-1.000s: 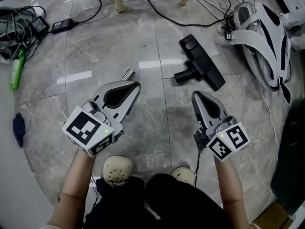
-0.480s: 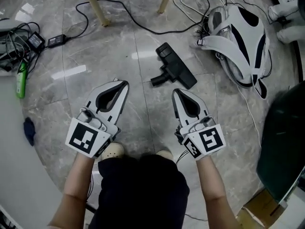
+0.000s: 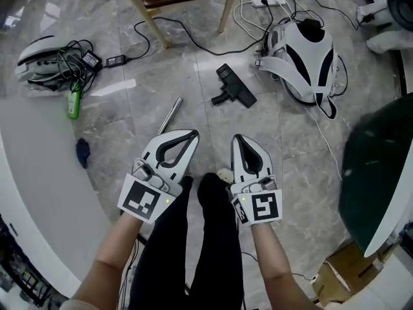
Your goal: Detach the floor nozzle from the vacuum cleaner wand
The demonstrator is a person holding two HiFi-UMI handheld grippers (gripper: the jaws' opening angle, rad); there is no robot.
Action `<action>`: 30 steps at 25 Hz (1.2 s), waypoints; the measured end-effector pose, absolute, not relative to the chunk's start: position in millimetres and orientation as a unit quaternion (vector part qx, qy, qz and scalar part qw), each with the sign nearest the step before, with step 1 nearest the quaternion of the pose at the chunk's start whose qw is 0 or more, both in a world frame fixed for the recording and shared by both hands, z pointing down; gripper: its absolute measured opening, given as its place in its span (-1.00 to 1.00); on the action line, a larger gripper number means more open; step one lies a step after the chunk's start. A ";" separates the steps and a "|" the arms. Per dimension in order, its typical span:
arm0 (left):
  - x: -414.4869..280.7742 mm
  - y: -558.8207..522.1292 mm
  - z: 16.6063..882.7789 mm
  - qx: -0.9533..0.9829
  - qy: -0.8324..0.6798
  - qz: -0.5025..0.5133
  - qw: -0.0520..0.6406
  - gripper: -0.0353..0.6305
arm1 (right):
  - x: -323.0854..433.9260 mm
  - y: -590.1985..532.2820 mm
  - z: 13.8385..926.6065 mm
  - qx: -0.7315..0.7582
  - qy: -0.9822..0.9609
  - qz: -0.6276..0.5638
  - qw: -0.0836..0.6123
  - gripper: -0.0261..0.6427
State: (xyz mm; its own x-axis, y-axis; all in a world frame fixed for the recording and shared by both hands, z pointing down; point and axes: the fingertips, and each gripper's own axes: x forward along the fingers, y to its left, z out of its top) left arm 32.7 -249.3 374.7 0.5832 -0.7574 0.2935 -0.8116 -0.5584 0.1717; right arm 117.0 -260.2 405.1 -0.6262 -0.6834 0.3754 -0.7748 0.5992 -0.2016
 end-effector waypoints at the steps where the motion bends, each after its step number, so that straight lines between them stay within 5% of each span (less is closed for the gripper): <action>1: 34.8 -243.2 356.4 0.878 -0.445 0.098 0.149 -0.86 | 119.0 -255.2 384.4 0.415 -0.883 0.171 0.135 -0.88; 9: 45.2 -203.7 271.3 0.867 -0.459 0.111 0.156 -0.86 | 148.6 -227.9 290.1 0.456 -0.861 0.162 0.155 -0.88; 30: 60.8 -205.3 267.6 0.877 -0.447 0.096 0.150 -0.86 | 128.3 -246.9 275.8 0.449 -0.869 0.154 0.139 -0.88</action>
